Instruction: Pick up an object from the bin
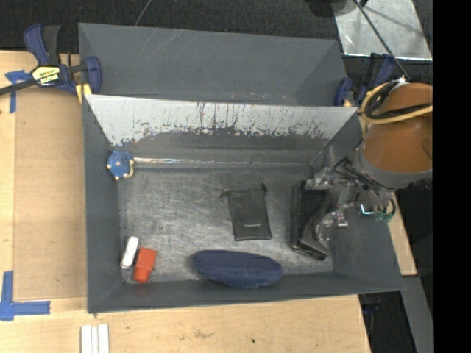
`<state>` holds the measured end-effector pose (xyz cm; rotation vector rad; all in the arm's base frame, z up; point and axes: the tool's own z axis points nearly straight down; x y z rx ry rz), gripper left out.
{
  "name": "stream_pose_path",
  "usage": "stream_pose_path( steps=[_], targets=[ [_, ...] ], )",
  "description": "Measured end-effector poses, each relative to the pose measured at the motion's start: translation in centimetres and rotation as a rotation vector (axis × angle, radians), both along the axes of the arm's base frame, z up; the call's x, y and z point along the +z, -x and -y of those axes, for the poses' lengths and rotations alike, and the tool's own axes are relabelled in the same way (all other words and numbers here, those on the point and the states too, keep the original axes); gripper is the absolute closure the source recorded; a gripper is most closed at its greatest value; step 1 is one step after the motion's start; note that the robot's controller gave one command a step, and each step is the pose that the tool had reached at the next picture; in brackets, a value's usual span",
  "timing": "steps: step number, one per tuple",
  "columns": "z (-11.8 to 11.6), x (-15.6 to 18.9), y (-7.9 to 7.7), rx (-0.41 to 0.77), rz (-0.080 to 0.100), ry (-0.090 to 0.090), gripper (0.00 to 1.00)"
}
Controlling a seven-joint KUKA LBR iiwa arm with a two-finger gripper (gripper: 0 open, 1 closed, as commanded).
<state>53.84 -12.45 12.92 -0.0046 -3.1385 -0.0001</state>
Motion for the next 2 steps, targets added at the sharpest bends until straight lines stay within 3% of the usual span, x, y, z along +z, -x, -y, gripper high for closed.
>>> stream_pose_path(
  steps=[1,2],
  targets=[
    [1.19,-3.53,-2.6,-0.098,0.009,0.005,0.0],
    [1.23,-3.66,-2.55,-0.097,0.004,0.006,1.0]
  ],
)
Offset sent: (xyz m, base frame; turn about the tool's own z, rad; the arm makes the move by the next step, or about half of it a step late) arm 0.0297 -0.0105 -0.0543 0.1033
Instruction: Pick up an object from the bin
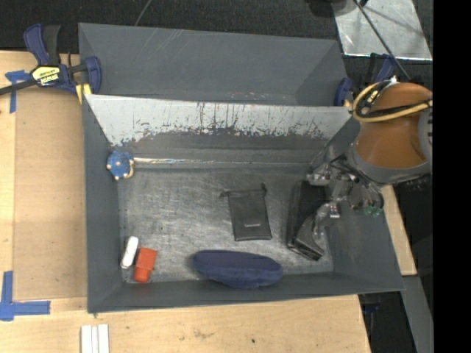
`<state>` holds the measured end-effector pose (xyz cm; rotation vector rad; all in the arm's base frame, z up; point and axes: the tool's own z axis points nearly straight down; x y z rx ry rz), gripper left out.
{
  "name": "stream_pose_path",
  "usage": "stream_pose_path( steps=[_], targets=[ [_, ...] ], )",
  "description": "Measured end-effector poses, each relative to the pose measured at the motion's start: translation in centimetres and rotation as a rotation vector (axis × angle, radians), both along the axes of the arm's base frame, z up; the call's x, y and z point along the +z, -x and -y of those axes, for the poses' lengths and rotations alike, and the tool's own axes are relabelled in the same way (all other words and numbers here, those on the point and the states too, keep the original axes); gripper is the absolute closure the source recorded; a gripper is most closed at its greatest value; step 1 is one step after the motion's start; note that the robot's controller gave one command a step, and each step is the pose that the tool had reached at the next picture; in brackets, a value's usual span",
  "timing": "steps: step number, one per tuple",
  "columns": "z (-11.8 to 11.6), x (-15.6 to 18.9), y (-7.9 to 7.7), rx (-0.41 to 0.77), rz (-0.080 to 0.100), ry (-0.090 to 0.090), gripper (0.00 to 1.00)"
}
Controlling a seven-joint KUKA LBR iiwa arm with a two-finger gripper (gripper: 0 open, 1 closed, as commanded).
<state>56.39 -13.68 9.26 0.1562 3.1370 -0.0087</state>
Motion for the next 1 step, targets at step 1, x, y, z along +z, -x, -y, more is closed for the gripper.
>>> stream_pose_path(
  steps=[1],
  targets=[
    [-1.31,0.47,0.06,0.021,0.006,0.001,1.0]
  ],
)
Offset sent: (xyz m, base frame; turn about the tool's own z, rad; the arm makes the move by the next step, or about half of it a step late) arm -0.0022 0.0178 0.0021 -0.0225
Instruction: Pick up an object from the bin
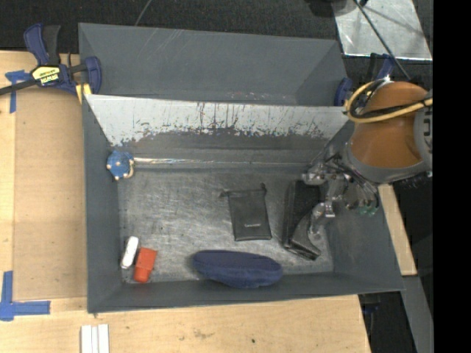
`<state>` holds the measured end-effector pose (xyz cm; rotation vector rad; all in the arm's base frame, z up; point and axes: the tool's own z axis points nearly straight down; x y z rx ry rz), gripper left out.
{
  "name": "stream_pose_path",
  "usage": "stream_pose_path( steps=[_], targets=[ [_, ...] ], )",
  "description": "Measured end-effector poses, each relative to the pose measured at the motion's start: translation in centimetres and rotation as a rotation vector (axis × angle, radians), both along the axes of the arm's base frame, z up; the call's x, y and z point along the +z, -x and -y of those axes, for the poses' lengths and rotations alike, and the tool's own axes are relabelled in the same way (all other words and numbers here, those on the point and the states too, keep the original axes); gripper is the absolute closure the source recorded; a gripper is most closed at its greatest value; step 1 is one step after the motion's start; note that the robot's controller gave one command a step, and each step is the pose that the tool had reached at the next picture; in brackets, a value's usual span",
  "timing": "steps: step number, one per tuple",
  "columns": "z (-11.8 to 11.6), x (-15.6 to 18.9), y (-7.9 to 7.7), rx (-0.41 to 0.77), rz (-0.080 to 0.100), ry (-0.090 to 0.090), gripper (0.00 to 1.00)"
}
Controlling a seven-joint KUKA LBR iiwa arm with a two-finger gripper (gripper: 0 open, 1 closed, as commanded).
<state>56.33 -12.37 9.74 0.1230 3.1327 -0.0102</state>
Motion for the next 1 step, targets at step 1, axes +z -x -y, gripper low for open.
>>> stream_pose_path(
  steps=[1],
  targets=[
    [-2.02,1.18,1.01,0.053,-0.01,-0.007,1.0]
  ],
)
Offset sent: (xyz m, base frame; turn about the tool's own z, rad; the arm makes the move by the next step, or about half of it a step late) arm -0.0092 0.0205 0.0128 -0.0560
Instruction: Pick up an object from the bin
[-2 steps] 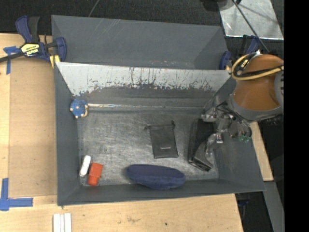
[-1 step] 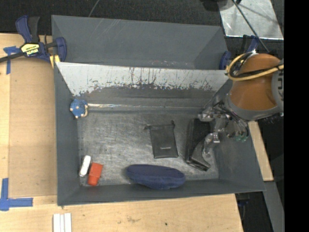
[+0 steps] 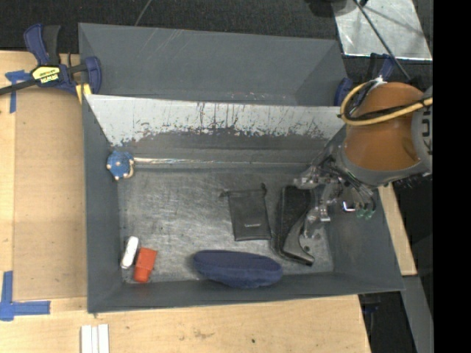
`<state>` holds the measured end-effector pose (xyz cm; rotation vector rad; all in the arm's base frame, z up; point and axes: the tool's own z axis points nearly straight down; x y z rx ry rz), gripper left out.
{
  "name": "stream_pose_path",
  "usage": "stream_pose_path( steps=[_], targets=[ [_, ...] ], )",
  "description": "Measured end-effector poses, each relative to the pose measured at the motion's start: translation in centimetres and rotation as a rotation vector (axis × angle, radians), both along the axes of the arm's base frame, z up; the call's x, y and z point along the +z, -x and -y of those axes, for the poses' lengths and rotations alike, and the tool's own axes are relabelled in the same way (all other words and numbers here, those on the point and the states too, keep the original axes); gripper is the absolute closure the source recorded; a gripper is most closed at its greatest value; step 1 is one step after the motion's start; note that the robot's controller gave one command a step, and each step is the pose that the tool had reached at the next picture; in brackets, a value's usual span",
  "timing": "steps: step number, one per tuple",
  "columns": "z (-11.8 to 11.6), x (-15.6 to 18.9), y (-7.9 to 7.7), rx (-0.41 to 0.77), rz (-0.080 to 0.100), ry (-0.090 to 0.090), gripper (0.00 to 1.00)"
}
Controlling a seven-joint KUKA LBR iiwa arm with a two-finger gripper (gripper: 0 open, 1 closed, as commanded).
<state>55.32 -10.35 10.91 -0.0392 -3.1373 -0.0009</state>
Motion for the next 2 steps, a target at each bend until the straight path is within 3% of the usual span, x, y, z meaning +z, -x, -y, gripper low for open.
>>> stream_pose_path(
  steps=[1,2],
  targets=[
    [-0.7,2.0,-0.6,0.078,0.005,0.001,1.0],
    [-2.2,11.0,-0.5,0.185,0.01,0.002,1.0]
  ],
)
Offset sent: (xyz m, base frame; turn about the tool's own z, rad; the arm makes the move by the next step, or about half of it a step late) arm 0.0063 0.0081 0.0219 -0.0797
